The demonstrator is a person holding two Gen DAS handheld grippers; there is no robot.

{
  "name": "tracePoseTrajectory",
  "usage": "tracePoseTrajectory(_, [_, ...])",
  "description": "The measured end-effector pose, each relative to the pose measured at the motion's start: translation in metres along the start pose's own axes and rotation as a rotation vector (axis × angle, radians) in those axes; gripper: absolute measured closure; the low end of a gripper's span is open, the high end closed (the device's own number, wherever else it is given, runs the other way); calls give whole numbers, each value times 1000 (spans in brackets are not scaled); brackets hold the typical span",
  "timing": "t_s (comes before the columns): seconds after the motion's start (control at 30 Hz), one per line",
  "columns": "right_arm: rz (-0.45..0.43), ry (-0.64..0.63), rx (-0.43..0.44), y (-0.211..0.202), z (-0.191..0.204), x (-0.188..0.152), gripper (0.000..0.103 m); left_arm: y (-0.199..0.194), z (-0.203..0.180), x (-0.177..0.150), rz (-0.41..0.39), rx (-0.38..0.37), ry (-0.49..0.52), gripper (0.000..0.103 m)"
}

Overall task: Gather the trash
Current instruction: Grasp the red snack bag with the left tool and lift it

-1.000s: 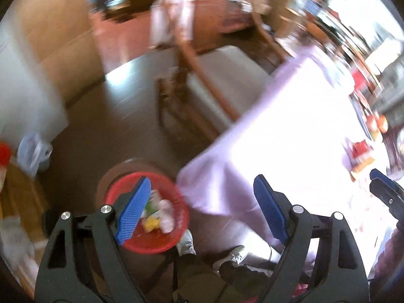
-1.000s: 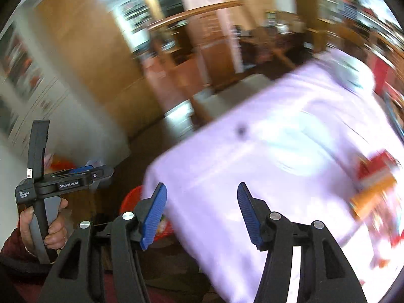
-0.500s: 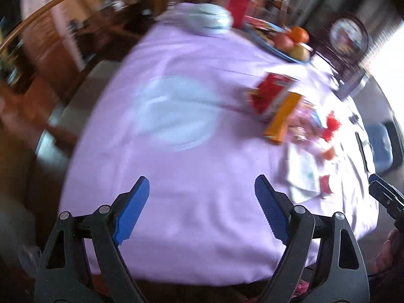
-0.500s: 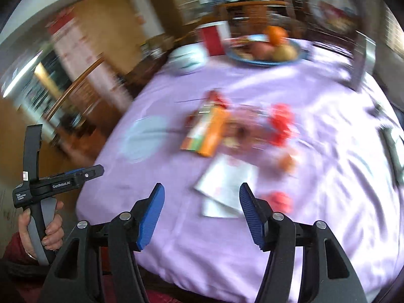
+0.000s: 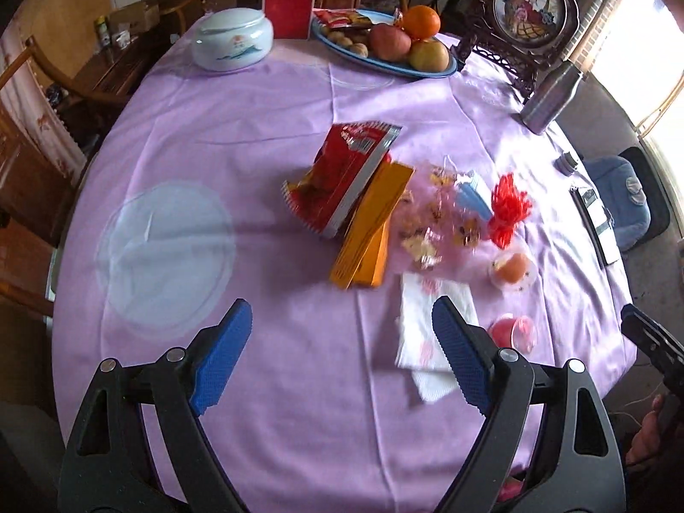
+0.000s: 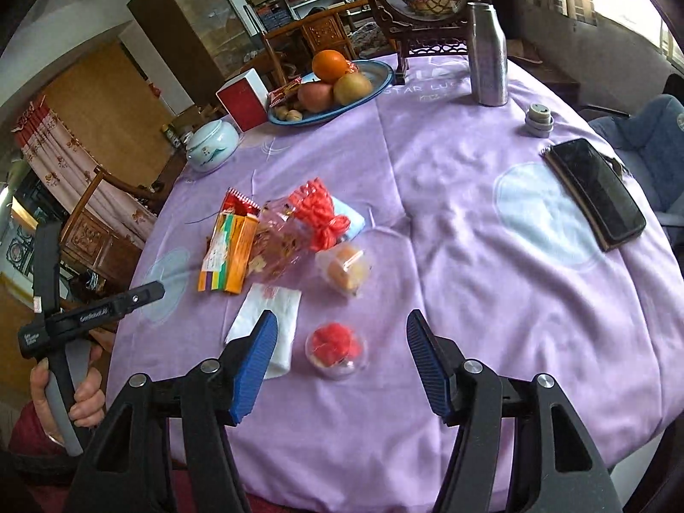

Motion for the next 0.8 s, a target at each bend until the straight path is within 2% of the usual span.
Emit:
tracePoseTrajectory(0.3, [26,-10,-18,13,-24,20,40,31,-20,34,3,-5,6,26])
tracePoseTrajectory(0.5, [57,3,-20,27,-36,30,40,53,-26,68,9,-7,-24,26])
tracePoseTrajectory(0.63, [71,5,-16,33,-37,36,40,68,-25,92,5,12,-43,26])
tracePoseTrajectory(0.8, [88,-2,-10,41,-32,38,40,93,-14,108,50,21,-71,28])
Point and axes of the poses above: each gripper's, at about its wrist camera, not at the fingertips, and y roughly the way its jaws point, z to its left, x to its top, the point moved 6 cm from there along y, roughly the way its jaws point, and after that the axes turned 3 degrees about -y, right-handed, at the moved point
